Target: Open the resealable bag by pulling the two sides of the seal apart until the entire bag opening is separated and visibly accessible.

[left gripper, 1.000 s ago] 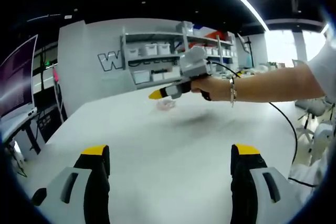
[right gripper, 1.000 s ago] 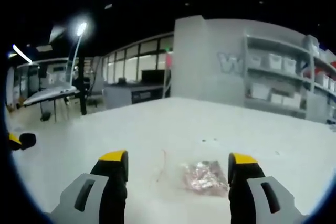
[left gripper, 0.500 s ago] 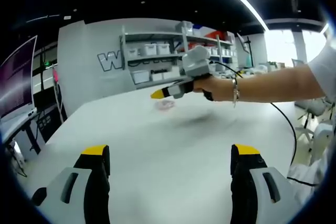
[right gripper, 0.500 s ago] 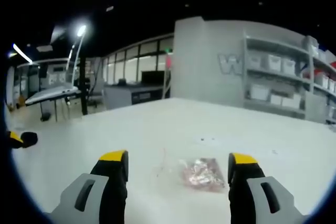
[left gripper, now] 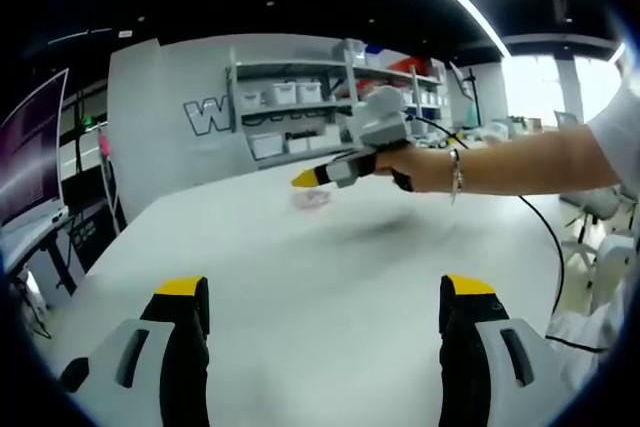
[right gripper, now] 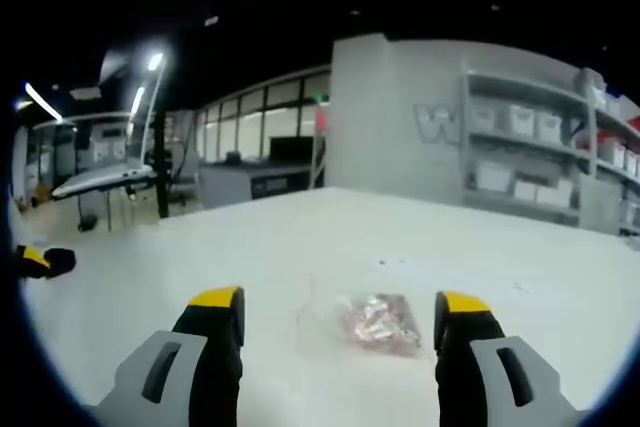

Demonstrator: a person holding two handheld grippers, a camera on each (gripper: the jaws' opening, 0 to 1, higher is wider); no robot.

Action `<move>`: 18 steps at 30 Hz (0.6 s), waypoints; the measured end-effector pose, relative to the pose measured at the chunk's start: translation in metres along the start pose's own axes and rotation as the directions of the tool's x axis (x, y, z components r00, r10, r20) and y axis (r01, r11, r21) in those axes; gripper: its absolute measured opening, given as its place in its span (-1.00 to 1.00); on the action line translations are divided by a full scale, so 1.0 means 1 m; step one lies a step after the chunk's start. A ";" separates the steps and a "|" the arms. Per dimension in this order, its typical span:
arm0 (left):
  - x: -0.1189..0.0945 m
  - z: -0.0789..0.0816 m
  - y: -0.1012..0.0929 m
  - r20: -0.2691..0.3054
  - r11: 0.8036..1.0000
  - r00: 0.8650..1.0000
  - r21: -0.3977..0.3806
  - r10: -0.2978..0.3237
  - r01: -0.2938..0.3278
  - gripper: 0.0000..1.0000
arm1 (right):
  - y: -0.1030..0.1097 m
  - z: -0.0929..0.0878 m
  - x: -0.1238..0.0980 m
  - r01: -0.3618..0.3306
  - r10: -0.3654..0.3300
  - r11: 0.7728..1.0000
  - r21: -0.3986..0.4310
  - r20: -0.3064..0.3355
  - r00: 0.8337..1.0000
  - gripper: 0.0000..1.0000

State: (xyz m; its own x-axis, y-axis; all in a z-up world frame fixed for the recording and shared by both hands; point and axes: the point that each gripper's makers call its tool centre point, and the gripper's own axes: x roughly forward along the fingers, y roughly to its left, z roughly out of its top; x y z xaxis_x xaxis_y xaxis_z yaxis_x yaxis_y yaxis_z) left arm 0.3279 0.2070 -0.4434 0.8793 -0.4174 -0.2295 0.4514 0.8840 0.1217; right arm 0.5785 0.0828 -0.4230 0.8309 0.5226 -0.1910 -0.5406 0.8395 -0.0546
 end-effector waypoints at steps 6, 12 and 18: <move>0.001 0.002 -0.001 0.002 1.000 1.000 0.003 -0.003 0.003 0.86 | -0.001 -0.003 -0.007 0.001 -0.001 1.000 0.003 0.001 1.000 0.57; 0.001 0.003 -0.002 0.003 1.000 1.000 0.005 -0.004 0.004 0.86 | 0.001 -0.001 -0.012 -0.006 0.006 1.000 -0.002 0.008 1.000 0.57; 0.000 0.003 -0.002 0.005 1.000 1.000 0.007 -0.004 0.004 0.86 | 0.002 0.000 -0.016 -0.011 0.011 1.000 -0.003 0.014 1.000 0.57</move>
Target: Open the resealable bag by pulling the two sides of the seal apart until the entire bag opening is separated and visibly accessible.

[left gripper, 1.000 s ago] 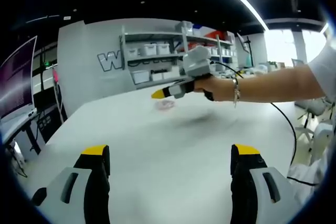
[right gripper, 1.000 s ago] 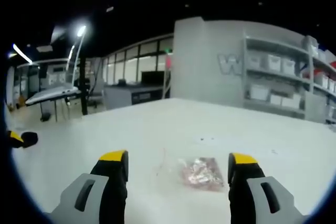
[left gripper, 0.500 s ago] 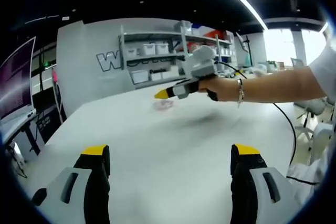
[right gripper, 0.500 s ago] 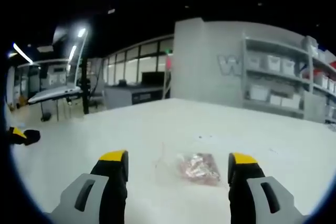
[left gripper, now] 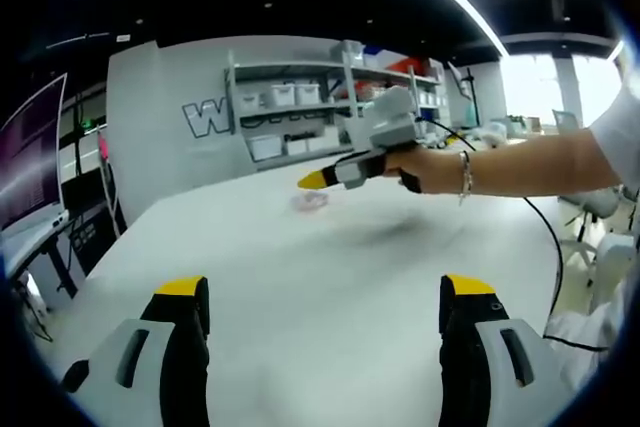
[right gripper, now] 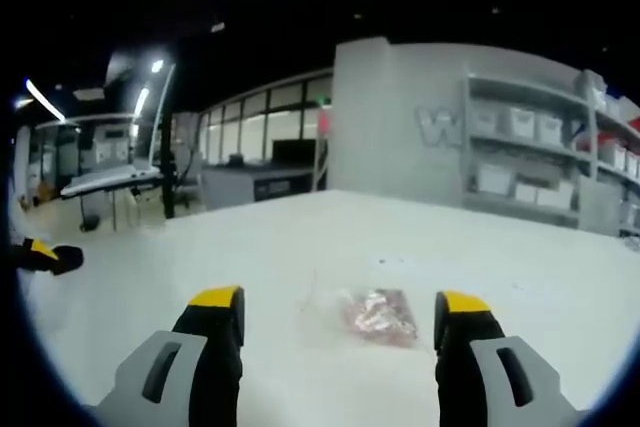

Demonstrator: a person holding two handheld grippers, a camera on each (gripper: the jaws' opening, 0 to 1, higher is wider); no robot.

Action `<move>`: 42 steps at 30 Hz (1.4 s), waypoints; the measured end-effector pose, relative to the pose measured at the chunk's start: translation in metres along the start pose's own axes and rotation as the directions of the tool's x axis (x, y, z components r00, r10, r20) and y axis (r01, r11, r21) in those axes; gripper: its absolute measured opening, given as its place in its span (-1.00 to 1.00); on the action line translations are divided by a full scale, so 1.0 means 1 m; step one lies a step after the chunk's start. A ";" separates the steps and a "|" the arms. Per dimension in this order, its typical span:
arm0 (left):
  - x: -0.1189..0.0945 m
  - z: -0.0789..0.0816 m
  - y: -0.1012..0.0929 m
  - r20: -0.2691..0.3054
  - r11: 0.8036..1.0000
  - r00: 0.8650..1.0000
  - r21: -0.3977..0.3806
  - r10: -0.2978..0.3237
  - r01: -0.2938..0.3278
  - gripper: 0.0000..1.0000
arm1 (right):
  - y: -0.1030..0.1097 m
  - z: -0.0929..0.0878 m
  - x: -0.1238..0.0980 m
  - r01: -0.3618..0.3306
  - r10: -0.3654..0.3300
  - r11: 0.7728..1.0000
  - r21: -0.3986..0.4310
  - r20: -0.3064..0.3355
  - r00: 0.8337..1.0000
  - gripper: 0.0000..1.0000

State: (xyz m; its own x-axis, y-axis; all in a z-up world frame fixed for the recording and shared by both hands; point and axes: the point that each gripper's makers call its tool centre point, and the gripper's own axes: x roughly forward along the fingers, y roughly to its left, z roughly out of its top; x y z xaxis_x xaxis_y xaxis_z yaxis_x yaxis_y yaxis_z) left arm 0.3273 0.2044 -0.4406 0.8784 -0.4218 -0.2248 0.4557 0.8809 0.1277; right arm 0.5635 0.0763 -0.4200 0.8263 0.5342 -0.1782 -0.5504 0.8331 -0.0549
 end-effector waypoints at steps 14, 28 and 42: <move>-0.001 0.000 -0.001 0.002 1.000 1.000 0.003 -0.001 0.001 0.86 | -0.005 -0.001 -0.014 0.007 -0.007 1.000 0.008 0.011 1.000 0.57; -0.002 0.001 -0.007 0.004 1.000 1.000 0.008 -0.006 0.006 0.86 | -0.006 -0.001 -0.033 0.006 -0.006 1.000 0.001 0.026 1.000 0.57; -0.007 0.003 -0.010 0.010 1.000 1.000 0.012 -0.007 0.006 0.86 | -0.001 -0.006 -0.049 0.004 -0.004 1.000 -0.003 0.027 1.000 0.57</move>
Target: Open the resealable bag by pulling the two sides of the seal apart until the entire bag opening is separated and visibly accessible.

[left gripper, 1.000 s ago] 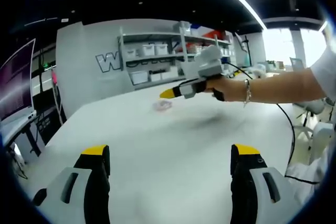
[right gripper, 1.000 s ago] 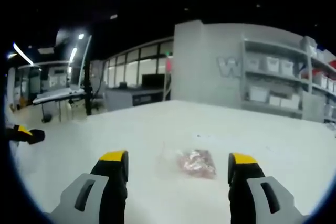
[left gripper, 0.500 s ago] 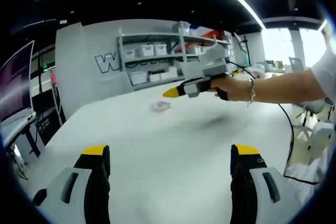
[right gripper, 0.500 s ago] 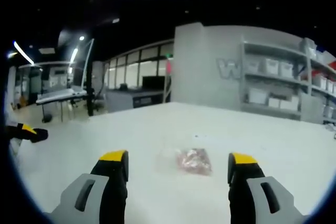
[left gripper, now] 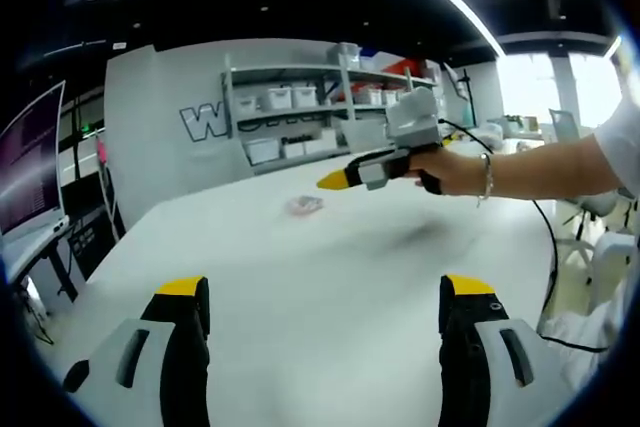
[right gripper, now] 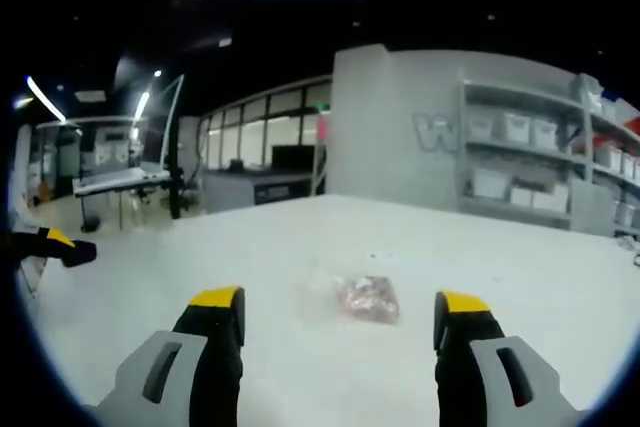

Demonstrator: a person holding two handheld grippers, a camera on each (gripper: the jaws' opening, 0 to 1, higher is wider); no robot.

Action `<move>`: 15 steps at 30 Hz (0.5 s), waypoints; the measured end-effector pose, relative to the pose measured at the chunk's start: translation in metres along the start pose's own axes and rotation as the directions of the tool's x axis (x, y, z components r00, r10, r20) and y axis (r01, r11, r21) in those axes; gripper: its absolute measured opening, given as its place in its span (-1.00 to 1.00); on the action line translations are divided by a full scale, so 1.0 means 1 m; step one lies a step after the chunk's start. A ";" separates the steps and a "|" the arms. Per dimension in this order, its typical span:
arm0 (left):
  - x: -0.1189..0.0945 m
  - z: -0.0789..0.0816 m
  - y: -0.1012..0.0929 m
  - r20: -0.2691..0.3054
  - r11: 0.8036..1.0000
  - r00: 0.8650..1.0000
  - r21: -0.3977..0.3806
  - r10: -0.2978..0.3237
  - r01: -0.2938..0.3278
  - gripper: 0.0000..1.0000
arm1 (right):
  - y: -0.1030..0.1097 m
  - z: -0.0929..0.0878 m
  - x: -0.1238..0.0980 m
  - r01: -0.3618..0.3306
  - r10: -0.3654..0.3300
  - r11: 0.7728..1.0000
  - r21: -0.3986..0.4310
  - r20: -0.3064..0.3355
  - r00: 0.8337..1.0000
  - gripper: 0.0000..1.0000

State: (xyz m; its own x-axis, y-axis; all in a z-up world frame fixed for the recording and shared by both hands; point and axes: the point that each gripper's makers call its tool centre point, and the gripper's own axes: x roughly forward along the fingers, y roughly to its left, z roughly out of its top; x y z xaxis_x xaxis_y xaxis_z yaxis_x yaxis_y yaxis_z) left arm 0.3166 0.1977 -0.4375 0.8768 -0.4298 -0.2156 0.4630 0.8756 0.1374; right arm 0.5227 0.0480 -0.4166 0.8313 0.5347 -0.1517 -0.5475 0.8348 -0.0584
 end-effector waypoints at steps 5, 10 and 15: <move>-0.001 0.001 0.000 0.003 1.000 1.000 0.000 0.000 0.000 0.86 | 0.001 -0.002 -0.003 0.000 0.000 1.000 -0.001 0.001 1.000 0.56; -0.002 0.001 -0.002 0.002 1.000 1.000 0.001 -0.001 0.001 0.86 | 0.002 -0.006 -0.010 0.000 0.000 1.000 -0.001 0.002 1.000 0.56; -0.002 0.001 -0.003 0.003 1.000 1.000 0.001 -0.002 0.002 0.86 | 0.001 -0.007 -0.015 0.000 0.000 1.000 0.005 0.004 1.000 0.56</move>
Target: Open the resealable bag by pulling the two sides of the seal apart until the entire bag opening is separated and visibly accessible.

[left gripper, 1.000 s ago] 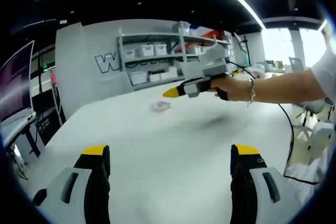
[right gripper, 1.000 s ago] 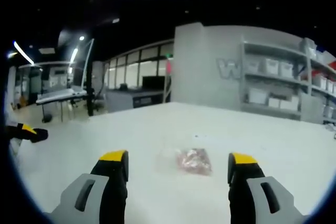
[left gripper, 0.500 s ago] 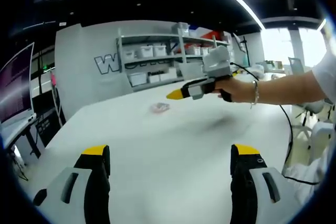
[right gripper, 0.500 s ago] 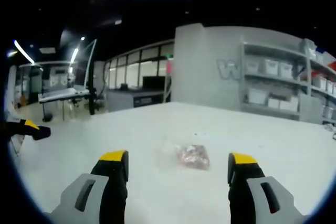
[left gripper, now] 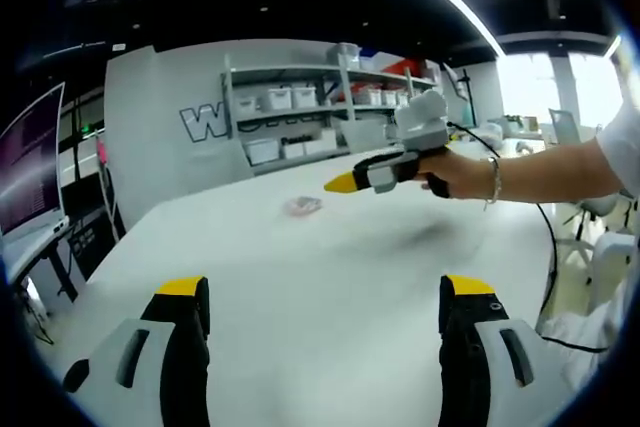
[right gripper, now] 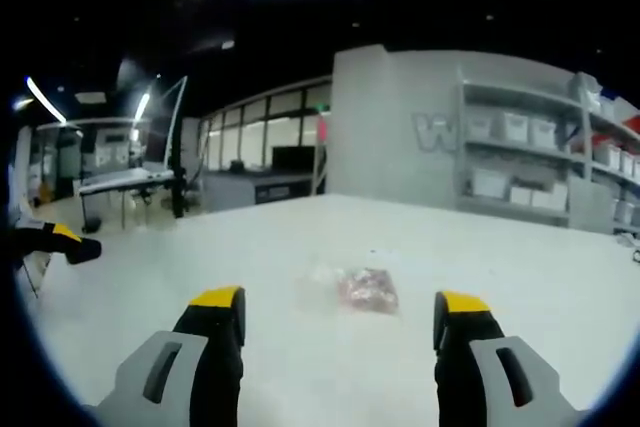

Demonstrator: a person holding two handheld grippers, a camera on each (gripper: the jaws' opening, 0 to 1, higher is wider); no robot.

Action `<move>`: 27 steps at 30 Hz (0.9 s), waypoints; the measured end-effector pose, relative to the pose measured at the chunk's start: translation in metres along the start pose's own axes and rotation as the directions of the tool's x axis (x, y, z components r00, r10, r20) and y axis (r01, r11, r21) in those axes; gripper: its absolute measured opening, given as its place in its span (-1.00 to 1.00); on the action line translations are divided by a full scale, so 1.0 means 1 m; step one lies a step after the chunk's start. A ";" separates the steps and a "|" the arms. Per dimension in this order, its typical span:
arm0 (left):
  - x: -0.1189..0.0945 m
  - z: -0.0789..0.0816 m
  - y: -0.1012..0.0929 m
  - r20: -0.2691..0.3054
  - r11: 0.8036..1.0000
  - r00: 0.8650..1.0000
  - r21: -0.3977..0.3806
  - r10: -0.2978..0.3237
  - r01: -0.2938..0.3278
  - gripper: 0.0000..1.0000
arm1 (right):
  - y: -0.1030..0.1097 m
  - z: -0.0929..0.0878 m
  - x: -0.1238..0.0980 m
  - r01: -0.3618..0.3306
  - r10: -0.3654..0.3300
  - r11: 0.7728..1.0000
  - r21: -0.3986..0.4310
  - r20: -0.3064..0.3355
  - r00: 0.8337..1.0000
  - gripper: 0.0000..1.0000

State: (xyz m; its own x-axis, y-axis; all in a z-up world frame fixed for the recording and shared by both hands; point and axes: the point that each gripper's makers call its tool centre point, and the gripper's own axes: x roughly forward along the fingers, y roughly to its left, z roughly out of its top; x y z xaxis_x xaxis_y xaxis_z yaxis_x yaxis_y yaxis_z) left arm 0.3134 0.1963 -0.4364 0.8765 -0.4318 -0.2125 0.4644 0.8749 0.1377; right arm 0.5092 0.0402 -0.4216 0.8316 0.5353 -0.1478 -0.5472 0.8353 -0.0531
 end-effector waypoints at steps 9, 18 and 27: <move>0.000 0.001 -0.002 0.001 1.000 1.000 0.001 -0.001 0.001 0.86 | 0.002 -0.003 -0.009 -0.004 0.004 1.000 0.007 0.003 1.000 0.55; -0.001 0.001 -0.003 0.001 1.000 1.000 0.002 -0.002 0.002 0.86 | 0.002 -0.004 -0.016 -0.001 0.001 1.000 0.007 0.004 1.000 0.55; -0.002 0.003 -0.005 0.003 1.000 1.000 0.006 -0.005 0.005 0.86 | 0.005 0.001 -0.028 -0.002 0.002 1.000 0.004 0.017 1.000 0.55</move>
State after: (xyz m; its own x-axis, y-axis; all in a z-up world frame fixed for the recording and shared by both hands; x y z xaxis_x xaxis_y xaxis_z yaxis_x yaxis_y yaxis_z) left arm 0.3100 0.1924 -0.4336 0.8745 -0.4372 -0.2099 0.4697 0.8713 0.1422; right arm 0.4838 0.0293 -0.4165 0.8317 0.5394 -0.1315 -0.5489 0.8345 -0.0490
